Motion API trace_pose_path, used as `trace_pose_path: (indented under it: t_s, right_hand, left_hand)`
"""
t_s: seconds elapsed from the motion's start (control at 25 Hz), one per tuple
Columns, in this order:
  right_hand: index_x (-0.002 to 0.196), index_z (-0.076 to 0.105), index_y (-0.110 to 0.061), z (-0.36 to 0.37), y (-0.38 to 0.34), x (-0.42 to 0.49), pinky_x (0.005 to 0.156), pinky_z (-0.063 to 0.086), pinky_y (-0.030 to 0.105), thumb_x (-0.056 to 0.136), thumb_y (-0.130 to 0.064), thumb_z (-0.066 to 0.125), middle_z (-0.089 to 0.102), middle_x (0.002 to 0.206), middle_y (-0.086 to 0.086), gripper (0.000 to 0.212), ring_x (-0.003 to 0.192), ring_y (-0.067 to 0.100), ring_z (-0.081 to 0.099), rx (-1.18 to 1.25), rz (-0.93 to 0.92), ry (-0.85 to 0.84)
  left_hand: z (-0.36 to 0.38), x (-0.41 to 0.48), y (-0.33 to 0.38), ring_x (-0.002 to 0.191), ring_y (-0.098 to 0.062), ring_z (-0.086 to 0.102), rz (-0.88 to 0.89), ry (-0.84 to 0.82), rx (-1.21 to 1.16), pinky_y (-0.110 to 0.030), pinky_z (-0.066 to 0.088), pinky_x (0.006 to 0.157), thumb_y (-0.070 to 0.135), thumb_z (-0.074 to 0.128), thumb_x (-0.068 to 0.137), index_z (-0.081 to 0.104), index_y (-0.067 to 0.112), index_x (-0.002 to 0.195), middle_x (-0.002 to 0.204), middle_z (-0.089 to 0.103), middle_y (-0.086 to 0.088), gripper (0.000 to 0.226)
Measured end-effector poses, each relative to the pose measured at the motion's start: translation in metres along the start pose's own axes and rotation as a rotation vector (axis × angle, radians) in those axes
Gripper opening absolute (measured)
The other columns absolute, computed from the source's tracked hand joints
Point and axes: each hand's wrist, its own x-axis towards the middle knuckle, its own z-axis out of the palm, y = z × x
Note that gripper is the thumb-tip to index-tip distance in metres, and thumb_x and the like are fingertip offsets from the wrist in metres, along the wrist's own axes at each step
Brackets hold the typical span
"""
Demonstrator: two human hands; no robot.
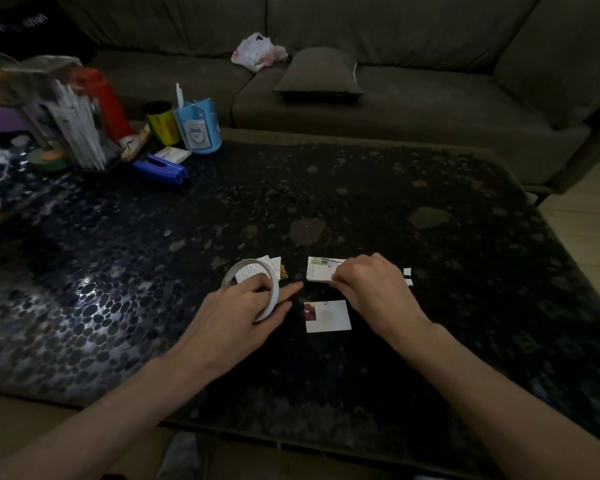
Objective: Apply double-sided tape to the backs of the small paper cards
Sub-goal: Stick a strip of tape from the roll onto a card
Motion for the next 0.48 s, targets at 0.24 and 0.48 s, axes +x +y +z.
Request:
trace_pose_path:
  t_s: [0.24, 0.48]
  right_hand:
    - [0.123, 0.071, -0.018, -0.009, -0.001, -0.01, 0.098, 0.05, 0.035, 0.096, -0.018, 0.073, 0.073, 0.12, 0.004, 0.028, 0.109, 0.018, 0.067, -0.008, -0.011, 0.124]
    - [0.09, 0.074, -0.011, -0.013, -0.004, -0.025, 0.065, 0.051, 0.032, 0.082, -0.01, 0.085, 0.072, 0.084, 0.006, 0.014, 0.071, 0.019, 0.064, -0.003, -0.161, 0.356]
  left_hand:
    - [0.001, 0.018, 0.009, 0.078, 0.0, 0.073, -0.355, 0.129, -0.531, -0.024, 0.059, 0.073, 0.041, 0.075, 0.09, 0.082, 0.042, 0.1, 0.08, 0.077, 0.02, 0.012]
    - [-0.007, 0.034, 0.022, 0.055, -0.002, 0.064, -0.553, 0.076, -0.753, -0.015, 0.045, 0.051, 0.052, 0.07, 0.092, 0.083, 0.029, 0.077, 0.075, 0.078, 0.003, 0.03]
